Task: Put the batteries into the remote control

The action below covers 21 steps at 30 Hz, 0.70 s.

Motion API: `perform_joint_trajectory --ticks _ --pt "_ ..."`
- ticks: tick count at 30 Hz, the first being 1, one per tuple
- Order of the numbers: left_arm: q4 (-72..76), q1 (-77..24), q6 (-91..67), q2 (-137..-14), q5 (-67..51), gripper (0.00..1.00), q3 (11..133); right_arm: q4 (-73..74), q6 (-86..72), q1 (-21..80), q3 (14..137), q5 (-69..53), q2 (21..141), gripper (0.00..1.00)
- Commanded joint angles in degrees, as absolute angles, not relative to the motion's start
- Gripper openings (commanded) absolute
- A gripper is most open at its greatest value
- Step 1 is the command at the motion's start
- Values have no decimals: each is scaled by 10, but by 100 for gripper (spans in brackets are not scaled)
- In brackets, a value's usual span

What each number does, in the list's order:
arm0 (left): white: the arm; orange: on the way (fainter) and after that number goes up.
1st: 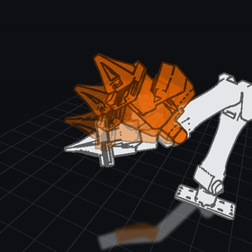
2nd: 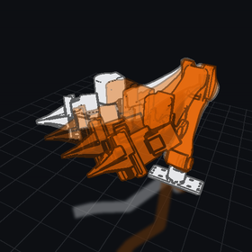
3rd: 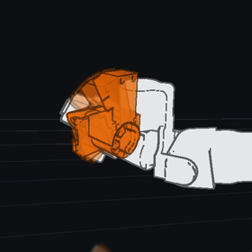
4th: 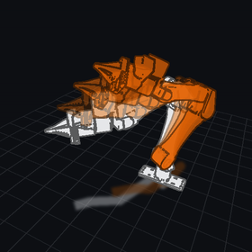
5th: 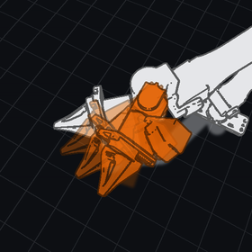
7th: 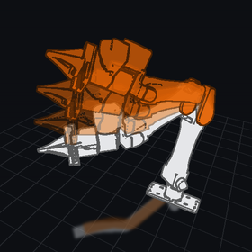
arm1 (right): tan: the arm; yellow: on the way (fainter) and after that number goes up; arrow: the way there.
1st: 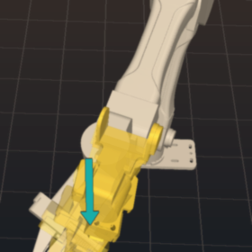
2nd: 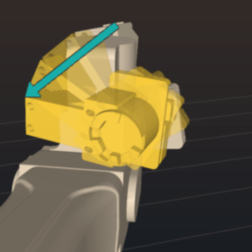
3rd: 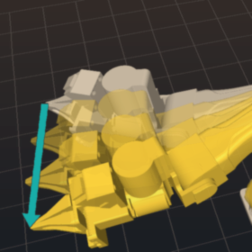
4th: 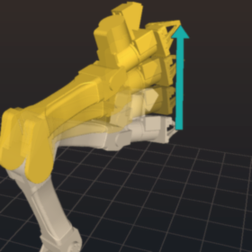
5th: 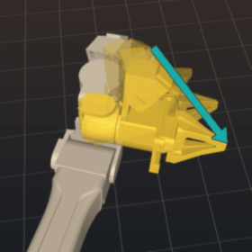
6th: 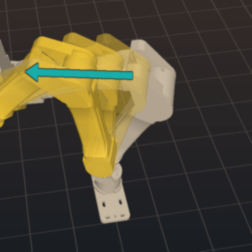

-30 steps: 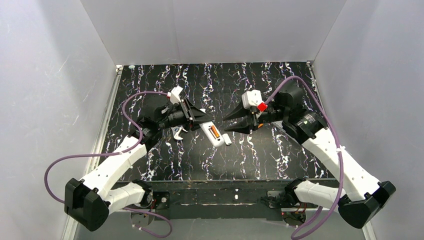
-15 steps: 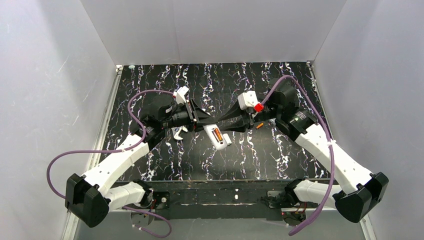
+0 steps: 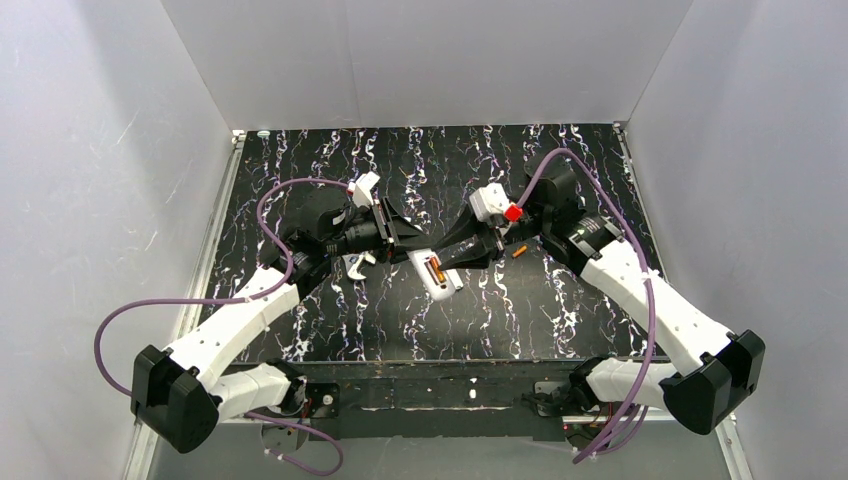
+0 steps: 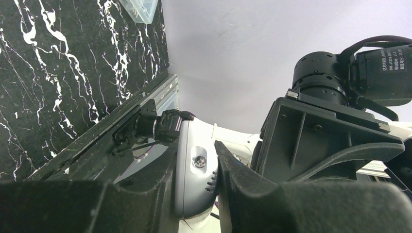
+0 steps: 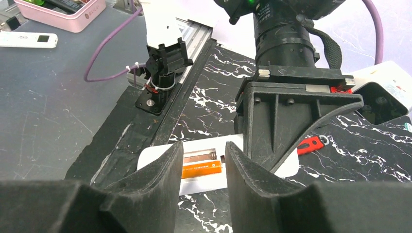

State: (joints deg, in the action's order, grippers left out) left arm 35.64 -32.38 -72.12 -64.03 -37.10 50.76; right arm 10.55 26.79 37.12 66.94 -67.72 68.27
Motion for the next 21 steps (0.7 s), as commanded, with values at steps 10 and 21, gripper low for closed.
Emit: perform_joint_trajectory --ticks 10,21 --pt "388 -326 -719 -640 -406 0 537 118 300 369 677 -688 698 44" --pt "391 -326 -719 -641 -407 0 537 119 310 369 673 -684 708 42"
